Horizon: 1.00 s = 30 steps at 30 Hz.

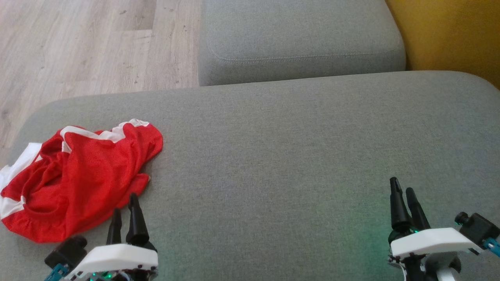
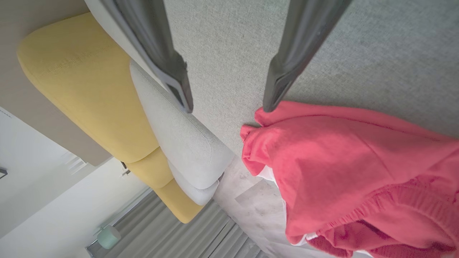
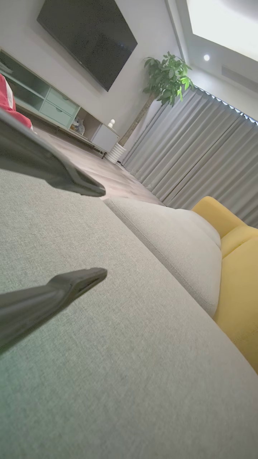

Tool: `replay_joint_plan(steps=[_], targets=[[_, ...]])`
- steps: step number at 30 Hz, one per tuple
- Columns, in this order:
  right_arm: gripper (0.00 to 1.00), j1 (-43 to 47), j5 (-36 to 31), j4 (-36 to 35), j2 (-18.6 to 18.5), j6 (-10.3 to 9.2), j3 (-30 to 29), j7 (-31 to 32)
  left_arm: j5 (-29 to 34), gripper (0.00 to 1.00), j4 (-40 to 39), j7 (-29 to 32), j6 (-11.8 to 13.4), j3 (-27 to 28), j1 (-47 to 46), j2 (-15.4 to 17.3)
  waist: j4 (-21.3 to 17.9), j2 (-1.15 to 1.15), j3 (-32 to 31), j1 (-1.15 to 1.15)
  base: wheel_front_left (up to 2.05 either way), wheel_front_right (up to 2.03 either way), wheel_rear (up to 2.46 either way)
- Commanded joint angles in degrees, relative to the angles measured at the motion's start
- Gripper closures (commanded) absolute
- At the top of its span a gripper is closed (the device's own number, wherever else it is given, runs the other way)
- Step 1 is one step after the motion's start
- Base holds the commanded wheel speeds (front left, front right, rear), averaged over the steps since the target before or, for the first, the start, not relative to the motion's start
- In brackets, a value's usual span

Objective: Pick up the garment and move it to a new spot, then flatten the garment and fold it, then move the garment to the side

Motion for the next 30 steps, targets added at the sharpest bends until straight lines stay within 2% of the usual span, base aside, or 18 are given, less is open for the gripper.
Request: replay_joint_plan(steps=[1, 16, 30], targets=[[0.00, -1.5, -2.1, -2.4, -0.4, -0.02, 1.2, -0.9, 2.2, 0.00, -2.3, -0.8, 0.4, 0.6, -1.8, 0.5, 0.0, 0.00, 0.0, 0.00, 0.00, 0.00, 0.00], [0.00, -1.0, -12.3, -4.0, -0.5, -0.03, 2.7, -3.3, 13.4, 0.00, -2.9, -3.2, 1.6, -1.4, -0.9, 0.6, 0.4, 0.00, -0.8, 0.00, 0.00, 0.00, 0.00], [0.00, -0.7, -22.5, -4.3, -0.5, -0.03, 4.7, -5.7, 23.1, 0.00, -3.5, -5.6, 4.0, -3.8, 0.0, 0.7, 0.1, 0.00, -1.8, 0.00, 0.00, 0.00, 0.00]])
